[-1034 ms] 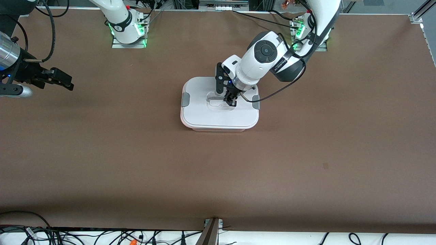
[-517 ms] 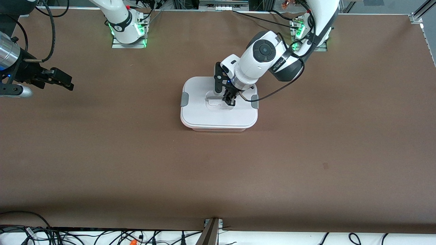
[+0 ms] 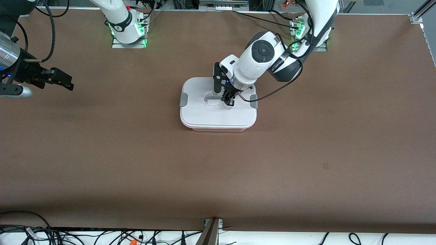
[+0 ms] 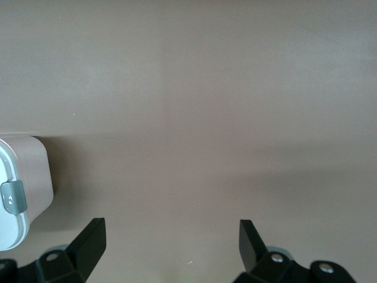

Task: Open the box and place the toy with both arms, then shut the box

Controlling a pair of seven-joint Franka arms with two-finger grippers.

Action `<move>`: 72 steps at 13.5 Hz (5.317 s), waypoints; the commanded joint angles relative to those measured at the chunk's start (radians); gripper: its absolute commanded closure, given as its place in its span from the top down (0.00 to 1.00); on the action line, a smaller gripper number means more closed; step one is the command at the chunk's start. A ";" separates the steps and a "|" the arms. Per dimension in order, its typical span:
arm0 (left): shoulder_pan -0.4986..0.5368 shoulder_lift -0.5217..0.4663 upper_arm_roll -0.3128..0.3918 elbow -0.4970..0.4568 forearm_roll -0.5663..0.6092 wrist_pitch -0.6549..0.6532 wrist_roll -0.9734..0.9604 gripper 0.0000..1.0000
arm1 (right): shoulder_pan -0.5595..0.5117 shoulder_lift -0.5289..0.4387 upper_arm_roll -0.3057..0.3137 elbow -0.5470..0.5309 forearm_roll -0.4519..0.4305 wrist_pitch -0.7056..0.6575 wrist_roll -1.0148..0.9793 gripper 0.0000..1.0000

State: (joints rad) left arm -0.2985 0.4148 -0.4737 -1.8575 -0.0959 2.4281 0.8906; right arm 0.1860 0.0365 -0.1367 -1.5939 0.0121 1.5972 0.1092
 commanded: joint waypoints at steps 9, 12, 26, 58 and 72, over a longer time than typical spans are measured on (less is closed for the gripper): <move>0.010 0.018 0.004 -0.008 0.047 0.014 -0.027 0.00 | -0.002 0.002 -0.003 0.015 0.022 -0.016 0.009 1.00; 0.013 0.004 0.004 -0.006 0.047 0.003 -0.027 1.00 | -0.002 0.002 -0.003 0.015 0.022 -0.014 0.009 1.00; 0.304 -0.215 0.009 0.190 0.047 -0.615 -0.050 1.00 | -0.002 0.002 -0.003 0.015 0.022 -0.014 0.009 1.00; 0.154 -0.376 0.590 0.267 0.027 -0.813 -0.854 1.00 | 0.000 -0.003 0.000 0.015 0.022 -0.028 0.009 1.00; 0.249 -0.381 0.492 0.239 0.038 -0.840 -0.944 1.00 | 0.001 -0.004 0.002 0.017 0.022 -0.028 0.010 1.00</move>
State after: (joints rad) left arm -0.0630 0.0488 0.0353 -1.6078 -0.0845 1.5913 -0.0706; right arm 0.1870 0.0342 -0.1334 -1.5937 0.0144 1.5865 0.1095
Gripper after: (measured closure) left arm 0.000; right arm 0.000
